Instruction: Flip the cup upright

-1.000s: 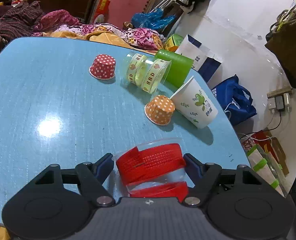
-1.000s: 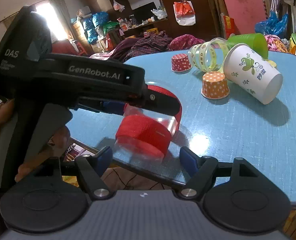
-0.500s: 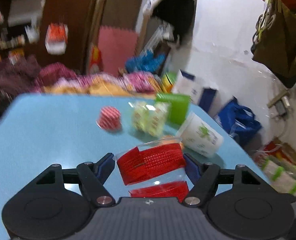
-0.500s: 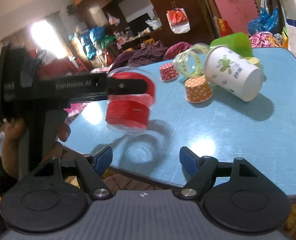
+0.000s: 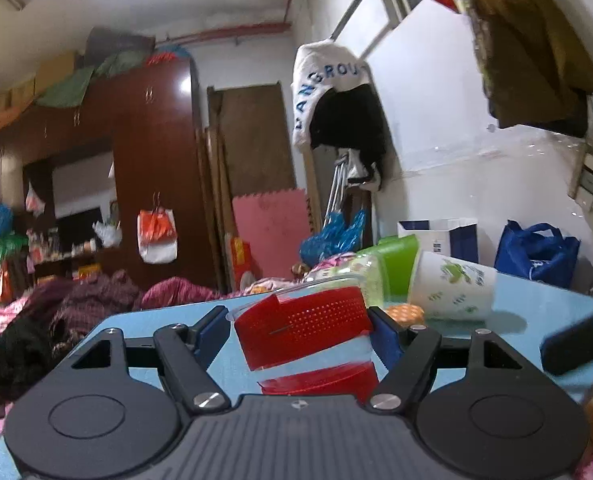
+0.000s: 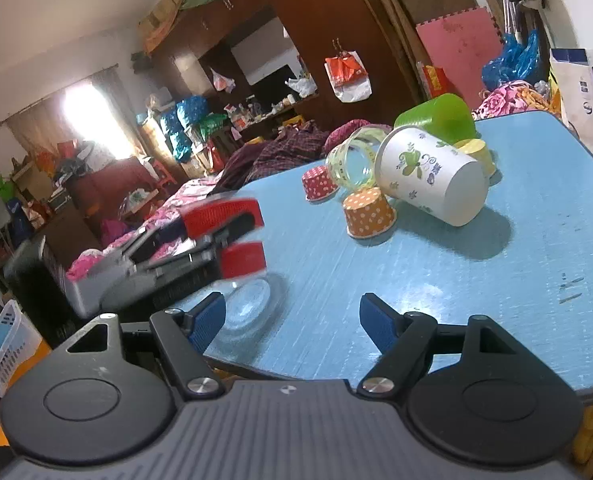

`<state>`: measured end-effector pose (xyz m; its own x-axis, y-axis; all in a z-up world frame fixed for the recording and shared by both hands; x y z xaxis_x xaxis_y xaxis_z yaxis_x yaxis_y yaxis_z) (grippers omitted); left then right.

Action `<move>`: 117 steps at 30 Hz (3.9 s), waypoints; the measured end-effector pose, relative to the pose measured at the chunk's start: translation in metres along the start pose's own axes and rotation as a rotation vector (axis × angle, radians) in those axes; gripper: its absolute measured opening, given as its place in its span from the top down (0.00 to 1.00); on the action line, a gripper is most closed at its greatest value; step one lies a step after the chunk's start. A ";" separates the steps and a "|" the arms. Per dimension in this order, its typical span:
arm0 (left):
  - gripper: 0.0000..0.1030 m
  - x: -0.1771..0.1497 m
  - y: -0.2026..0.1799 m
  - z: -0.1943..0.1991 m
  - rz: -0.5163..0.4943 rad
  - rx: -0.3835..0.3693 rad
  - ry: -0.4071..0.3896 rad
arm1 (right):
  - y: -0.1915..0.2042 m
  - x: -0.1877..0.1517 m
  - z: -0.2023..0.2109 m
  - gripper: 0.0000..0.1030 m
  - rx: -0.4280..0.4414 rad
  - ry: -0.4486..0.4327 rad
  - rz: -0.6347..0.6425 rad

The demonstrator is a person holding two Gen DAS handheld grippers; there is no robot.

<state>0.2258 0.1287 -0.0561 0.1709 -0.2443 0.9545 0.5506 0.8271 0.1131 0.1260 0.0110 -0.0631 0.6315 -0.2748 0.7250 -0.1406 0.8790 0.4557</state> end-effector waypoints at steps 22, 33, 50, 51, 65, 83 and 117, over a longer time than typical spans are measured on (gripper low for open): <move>0.22 -0.015 -0.019 0.041 -0.083 -0.031 -0.092 | -0.004 0.000 0.000 0.26 -0.032 -0.034 0.030; 0.12 -0.003 -0.012 0.060 -0.048 -0.124 -0.132 | -0.006 0.006 0.009 0.13 -0.054 -0.091 0.044; 0.00 0.008 0.041 0.097 0.192 -0.120 0.225 | 0.051 0.028 0.022 0.01 -0.278 -0.222 0.295; 0.00 0.004 0.040 0.097 0.165 -0.092 0.240 | 0.048 0.028 0.021 0.01 -0.275 -0.217 0.269; 0.00 -0.011 0.031 0.087 0.138 -0.031 0.310 | 0.026 0.017 0.031 0.01 -0.367 -0.195 0.225; 0.00 -0.014 0.023 0.090 0.133 -0.026 0.330 | 0.020 0.013 0.032 0.01 -0.373 -0.171 0.207; 0.00 -0.014 0.004 0.089 0.128 -0.073 0.324 | 0.021 0.012 0.034 0.01 -0.363 -0.176 0.209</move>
<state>0.1524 0.1803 -0.0440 0.4863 -0.2986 0.8212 0.5627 0.8260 -0.0328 0.1042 0.0124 -0.0276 0.4741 -0.1114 0.8734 0.0445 0.9937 0.1026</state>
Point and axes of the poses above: each gripper's, at about its wrist camera, not at the fingertips, and z roughly against the way its jaws point, y to its left, x to its top, the point moved 10 cm from there along -z, roughly the way its jaws point, and after that the axes turned 8 degrees about y, right-handed, at the moved point
